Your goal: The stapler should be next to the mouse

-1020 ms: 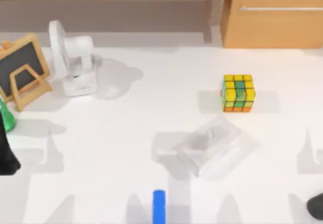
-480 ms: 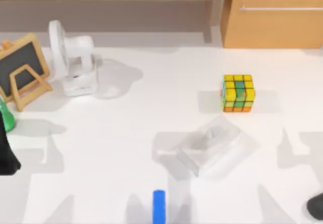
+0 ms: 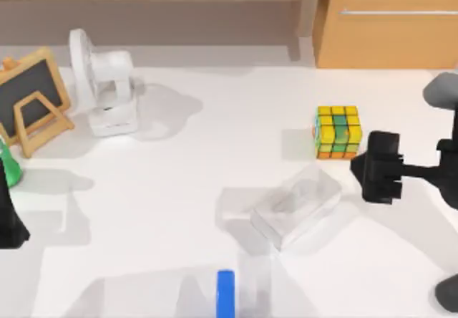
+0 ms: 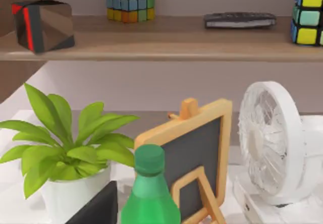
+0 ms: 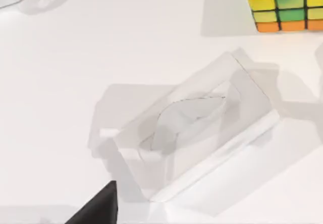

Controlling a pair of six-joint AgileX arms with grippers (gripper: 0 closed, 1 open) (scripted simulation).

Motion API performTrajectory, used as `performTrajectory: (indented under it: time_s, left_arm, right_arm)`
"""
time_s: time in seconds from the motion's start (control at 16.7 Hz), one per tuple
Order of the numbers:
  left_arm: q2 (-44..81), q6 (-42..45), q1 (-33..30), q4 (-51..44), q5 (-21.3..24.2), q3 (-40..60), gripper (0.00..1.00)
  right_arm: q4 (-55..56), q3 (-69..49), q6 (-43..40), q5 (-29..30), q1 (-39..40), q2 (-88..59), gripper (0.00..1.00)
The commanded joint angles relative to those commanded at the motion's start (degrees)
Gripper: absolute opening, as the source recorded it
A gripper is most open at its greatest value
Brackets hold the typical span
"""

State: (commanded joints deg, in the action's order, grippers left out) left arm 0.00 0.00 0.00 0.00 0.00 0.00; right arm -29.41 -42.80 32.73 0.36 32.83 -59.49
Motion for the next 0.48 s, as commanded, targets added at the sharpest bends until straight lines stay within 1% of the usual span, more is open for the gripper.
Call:
performTrajectory:
  time_s: [0.24, 0.48]
  left_arm:
    - [0.0, 0.0, 0.0, 0.0, 0.0, 0.0, 1.00]
    - [0.0, 0.0, 0.0, 0.0, 0.0, 0.0, 1.00]
  right_arm:
    - [-10.4, -15.1, 11.5, 0.1, 11.5, -21.1, 1.00]
    - [-19.4, -28.2, 21.4, 0.2, 21.3, -39.2, 1.00]
